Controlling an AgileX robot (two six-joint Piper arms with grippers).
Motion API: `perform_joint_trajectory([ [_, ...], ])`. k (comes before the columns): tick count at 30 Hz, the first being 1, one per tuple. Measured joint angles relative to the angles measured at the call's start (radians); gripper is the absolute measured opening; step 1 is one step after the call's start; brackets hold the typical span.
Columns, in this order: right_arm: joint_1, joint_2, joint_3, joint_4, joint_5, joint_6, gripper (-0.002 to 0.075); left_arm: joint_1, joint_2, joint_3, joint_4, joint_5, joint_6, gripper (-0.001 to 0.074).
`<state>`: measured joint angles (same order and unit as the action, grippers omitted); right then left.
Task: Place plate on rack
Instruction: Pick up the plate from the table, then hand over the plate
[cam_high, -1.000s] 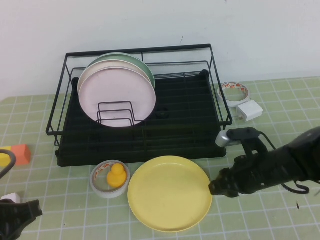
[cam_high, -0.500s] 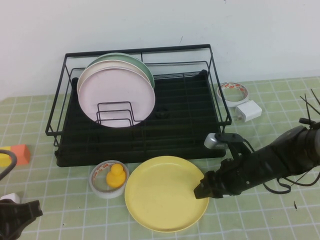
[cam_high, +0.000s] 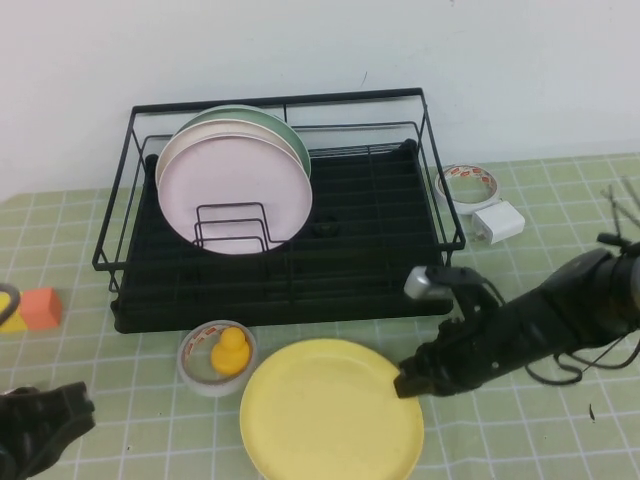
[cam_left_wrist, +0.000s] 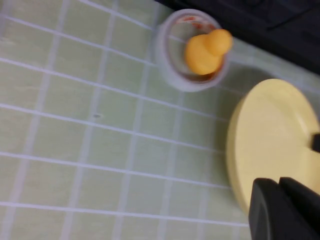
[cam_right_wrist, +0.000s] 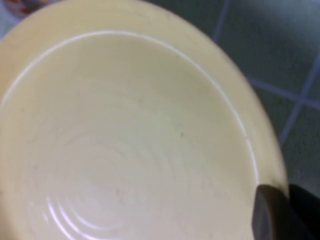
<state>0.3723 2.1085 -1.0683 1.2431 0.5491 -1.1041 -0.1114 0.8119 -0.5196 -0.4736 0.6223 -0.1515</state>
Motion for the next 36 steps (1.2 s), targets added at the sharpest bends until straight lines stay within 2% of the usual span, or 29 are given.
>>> perform_joint_trajectory([
  [4, 0.000, -0.103, 0.000, -0.082, 0.016, 0.057, 0.0013, 0.000, 0.002, 0.000, -0.155, -0.002, 0.106, 0.0001],
  [6, 0.000, -0.173, 0.000, -0.115, 0.040, 0.080, 0.0013, 0.000, 0.002, 0.000, -0.260, 0.015, 0.200, 0.0031],
  [10, 0.016, -0.307, 0.000, -0.139, 0.095, 0.105, 0.0013, 0.000, 0.002, 0.000, -0.447, 0.059, 0.341, 0.0195],
  [12, 0.048, -0.368, 0.000, -0.139, 0.102, 0.107, 0.0013, 0.000, 0.002, 0.000, -0.515, 0.069, 0.394, 0.0318],
  [15, 0.120, -0.432, 0.000, -0.128, 0.105, 0.107, 0.0013, 0.000, 0.002, 0.000, -0.561, 0.065, 0.426, 0.0457],
  [18, 0.183, -0.468, 0.004, -0.115, 0.108, 0.107, 0.0012, 0.000, 0.002, 0.000, -0.573, 0.053, 0.459, 0.0500],
  [20, 0.210, -0.484, 0.009, -0.091, 0.109, 0.096, 0.0013, 0.000, 0.004, 0.000, -0.575, 0.053, 0.489, 0.0491],
  [22, 0.220, -0.494, 0.011, -0.039, 0.111, 0.061, 0.0013, 0.000, 0.008, 0.000, -0.577, 0.058, 0.519, 0.0448],
  [25, 0.220, -0.504, 0.014, 0.041, 0.109, -0.033, 0.0013, 0.000, 0.011, 0.000, -0.582, 0.071, 0.589, 0.0291],
  [27, 0.220, -0.504, 0.016, 0.074, 0.099, -0.117, 0.0015, 0.000, 0.011, -0.003, -0.606, 0.085, 0.654, 0.0151],
  [28, 0.218, -0.504, 0.018, 0.085, 0.095, -0.150, 0.0015, 0.000, 0.009, -0.005, -0.625, 0.087, 0.687, 0.0118],
  [32, 0.214, -0.504, 0.018, 0.129, 0.089, -0.250, 0.0040, 0.000, 0.009, -0.009, -0.674, 0.075, 0.938, 0.0122],
  [34, 0.210, -0.504, 0.018, 0.151, 0.092, -0.253, 0.0090, 0.000, 0.009, -0.009, -0.701, 0.069, 1.072, 0.0122],
  [36, 0.208, -0.510, 0.000, 0.187, 0.129, -0.236, 0.0181, 0.000, 0.009, -0.009, -0.706, 0.068, 1.221, 0.0121],
])
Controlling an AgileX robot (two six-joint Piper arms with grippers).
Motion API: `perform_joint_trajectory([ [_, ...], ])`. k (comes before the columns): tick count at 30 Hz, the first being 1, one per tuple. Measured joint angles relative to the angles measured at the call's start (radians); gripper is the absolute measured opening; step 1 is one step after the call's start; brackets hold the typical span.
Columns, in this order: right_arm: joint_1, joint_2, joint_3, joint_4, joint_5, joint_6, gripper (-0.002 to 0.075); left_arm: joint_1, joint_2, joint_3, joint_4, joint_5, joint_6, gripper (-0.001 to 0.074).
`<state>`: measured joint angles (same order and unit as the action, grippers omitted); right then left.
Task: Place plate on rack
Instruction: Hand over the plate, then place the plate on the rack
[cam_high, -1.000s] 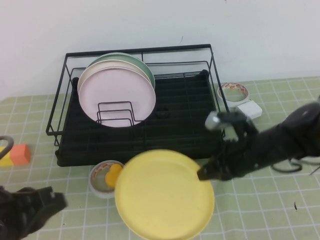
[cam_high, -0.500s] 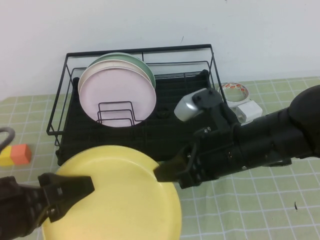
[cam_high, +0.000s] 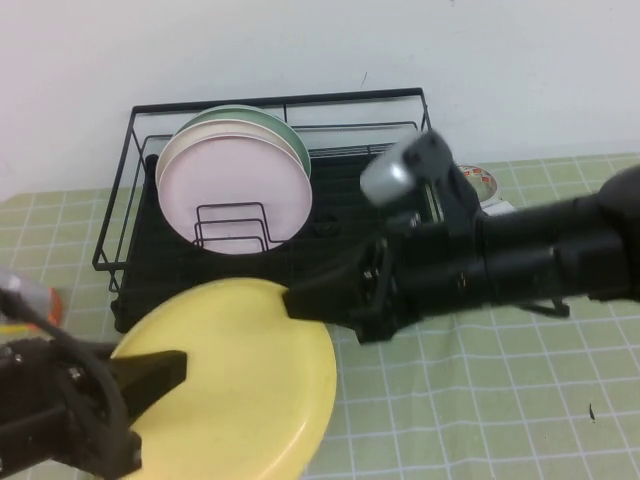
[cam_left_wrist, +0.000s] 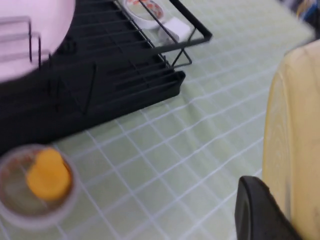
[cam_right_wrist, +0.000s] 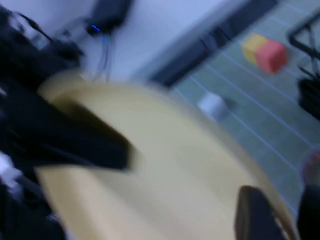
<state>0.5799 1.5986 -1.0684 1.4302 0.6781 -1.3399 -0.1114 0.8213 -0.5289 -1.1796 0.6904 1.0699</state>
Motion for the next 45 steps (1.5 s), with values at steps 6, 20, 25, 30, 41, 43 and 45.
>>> perform_joint_trajectory([
  [6, -0.041, -0.060, -0.109, 0.011, 0.095, 0.022, 0.0393, 0.000, 0.008, 0.000, -0.139, -0.046, 0.528, 0.0120],
  [20, -0.104, -0.236, -0.157, -0.821, 0.389, 0.479, 0.0015, 0.000, 0.214, -0.123, -0.503, -0.201, 1.583, 0.0120],
  [25, -0.106, -0.236, -0.094, -0.877, 0.414, 0.508, 0.0006, 0.000, 0.394, -0.257, -0.510, -0.203, 1.651, 0.0120],
  [30, -0.106, -0.236, -0.072, -0.884, 0.410, 0.515, 0.0005, 0.000, 0.563, -0.402, -0.513, -0.177, 1.703, 0.0120],
  [41, -0.106, -0.236, -0.072, -0.934, 0.399, 0.527, 0.0005, 0.000, 0.808, -0.551, -0.513, -0.116, 1.784, 0.0120],
  [43, -0.106, -0.236, -0.072, -0.944, 0.399, 0.531, 0.0004, 0.000, 0.829, -0.555, -0.513, -0.107, 1.802, 0.0120],
  [45, -0.106, -0.236, -0.072, -0.953, 0.399, 0.533, 0.0004, 0.000, 0.848, -0.558, -0.513, -0.104, 1.818, 0.0120],
])
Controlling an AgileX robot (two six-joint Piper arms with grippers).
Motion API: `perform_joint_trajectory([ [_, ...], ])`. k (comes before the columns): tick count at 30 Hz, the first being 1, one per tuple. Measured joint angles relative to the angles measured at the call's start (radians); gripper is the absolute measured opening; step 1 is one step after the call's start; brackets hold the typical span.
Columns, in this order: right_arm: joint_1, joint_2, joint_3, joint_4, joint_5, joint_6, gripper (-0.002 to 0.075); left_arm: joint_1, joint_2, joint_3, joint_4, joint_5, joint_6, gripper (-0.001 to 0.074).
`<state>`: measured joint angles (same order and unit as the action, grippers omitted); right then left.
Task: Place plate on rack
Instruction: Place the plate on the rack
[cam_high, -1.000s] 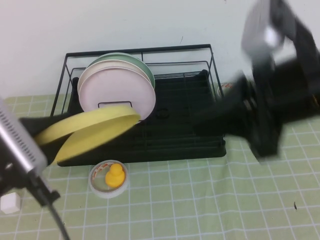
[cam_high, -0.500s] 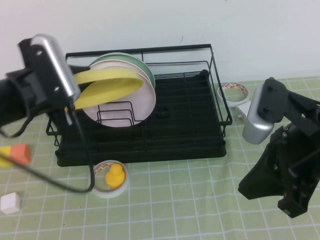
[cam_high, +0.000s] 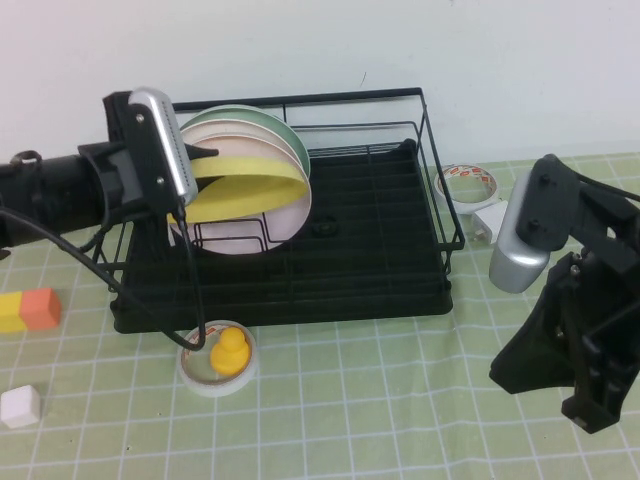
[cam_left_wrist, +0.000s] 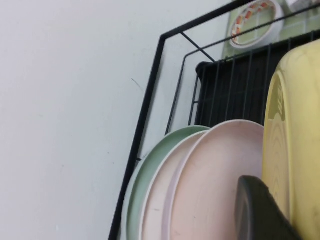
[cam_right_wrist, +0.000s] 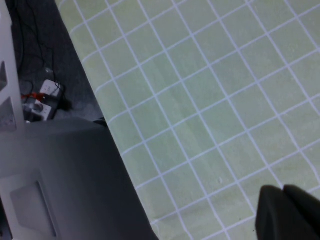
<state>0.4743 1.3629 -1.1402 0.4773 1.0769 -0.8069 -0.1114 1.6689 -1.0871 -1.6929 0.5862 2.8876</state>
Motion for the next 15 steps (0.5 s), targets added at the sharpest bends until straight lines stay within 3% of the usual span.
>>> perform_joint_trajectory([
  [8, 0.000, 0.000, 0.000, -0.003, 0.000, 0.002, 0.0004, 0.000, 0.049, -0.011, -0.004, 0.004, 0.018, 0.0139],
  [15, 0.000, 0.000, 0.000, -0.003, 0.048, 0.010, 0.0004, 0.000, 0.058, -0.014, -0.004, 0.006, -0.110, 0.0447],
])
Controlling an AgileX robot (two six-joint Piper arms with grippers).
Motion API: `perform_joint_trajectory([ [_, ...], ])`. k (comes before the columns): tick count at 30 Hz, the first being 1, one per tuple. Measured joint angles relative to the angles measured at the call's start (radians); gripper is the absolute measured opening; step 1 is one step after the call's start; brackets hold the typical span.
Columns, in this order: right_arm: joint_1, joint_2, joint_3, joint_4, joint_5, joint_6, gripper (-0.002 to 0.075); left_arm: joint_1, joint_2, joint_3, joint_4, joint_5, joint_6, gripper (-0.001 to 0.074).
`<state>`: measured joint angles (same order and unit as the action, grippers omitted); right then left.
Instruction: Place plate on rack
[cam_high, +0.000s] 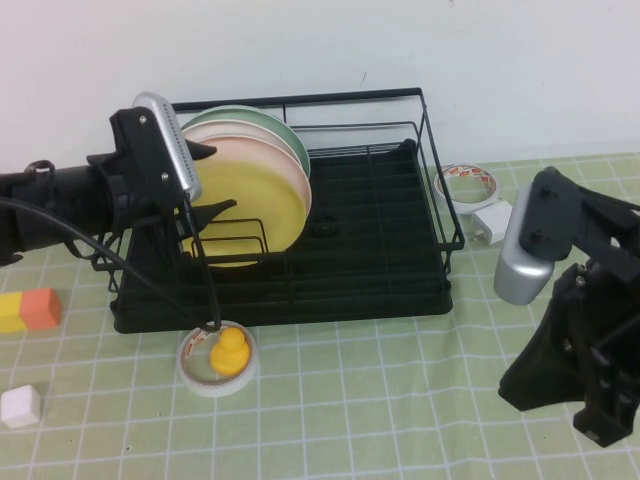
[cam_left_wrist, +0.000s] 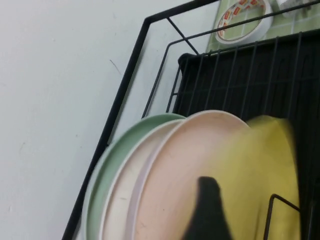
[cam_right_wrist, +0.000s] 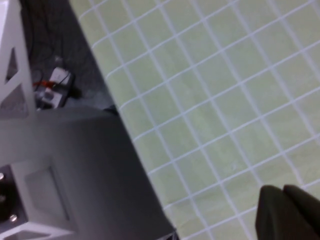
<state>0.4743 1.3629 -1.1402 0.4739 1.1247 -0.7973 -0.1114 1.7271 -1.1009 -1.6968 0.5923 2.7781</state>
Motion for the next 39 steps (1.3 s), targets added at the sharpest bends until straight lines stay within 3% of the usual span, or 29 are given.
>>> perform_joint_trajectory([
  [4, 0.000, 0.000, 0.000, -0.007, 0.036, 0.011, 0.0004, 0.000, 0.000, -0.023, 0.000, 0.014, -0.004, 0.0512],
  [8, 0.000, -0.006, 0.002, -0.057, 0.078, 0.036, 0.0003, 0.000, -0.027, -0.028, 0.002, 0.030, -0.034, 0.0496],
  [11, 0.000, -0.039, 0.001, -0.160, 0.090, 0.097, 0.0003, 0.000, -0.086, -0.028, 0.002, 0.023, -0.219, 0.0367],
  [13, 0.000, -0.067, 0.001, -0.272, 0.094, 0.165, 0.0003, 0.000, -0.144, -0.028, 0.002, -0.005, -0.424, 0.0199],
  [15, 0.000, -0.099, 0.002, -0.382, 0.096, 0.236, 0.0003, 0.000, -0.209, -0.028, 0.008, -0.048, -0.616, 0.0092],
  [18, 0.000, -0.157, 0.011, -0.536, 0.100, 0.341, 0.0002, 0.000, -0.300, -0.028, 0.092, -0.119, -0.862, 0.0028],
  [22, 0.000, -0.266, 0.057, -0.628, 0.084, 0.448, 0.0002, 0.000, -0.415, -0.028, 0.319, -0.204, -1.227, 0.0006],
  [25, 0.000, -0.373, 0.133, -0.651, -0.016, 0.499, 0.0002, 0.000, -0.497, -0.028, 0.623, -0.213, -1.611, 0.0004],
  [31, 0.000, -0.592, 0.372, -0.657, -0.239, 0.559, 0.0002, 0.000, -0.595, -0.028, 1.261, 0.063, -2.329, 0.0000],
  [34, 0.000, -0.713, 0.490, -0.621, -0.322, 0.563, 0.0001, 0.000, -0.614, -0.014, 1.475, 0.201, -2.585, 0.0000],
  [37, 0.000, -0.826, 0.595, -0.537, -0.394, 0.565, 0.0001, 0.000, -0.654, 0.049, 1.624, 0.206, -2.834, 0.0000],
  [39, 0.000, -0.892, 0.661, -0.484, -0.415, 0.567, 0.0001, 0.000, -0.693, 0.115, 1.675, 0.190, -2.904, 0.0000],
])
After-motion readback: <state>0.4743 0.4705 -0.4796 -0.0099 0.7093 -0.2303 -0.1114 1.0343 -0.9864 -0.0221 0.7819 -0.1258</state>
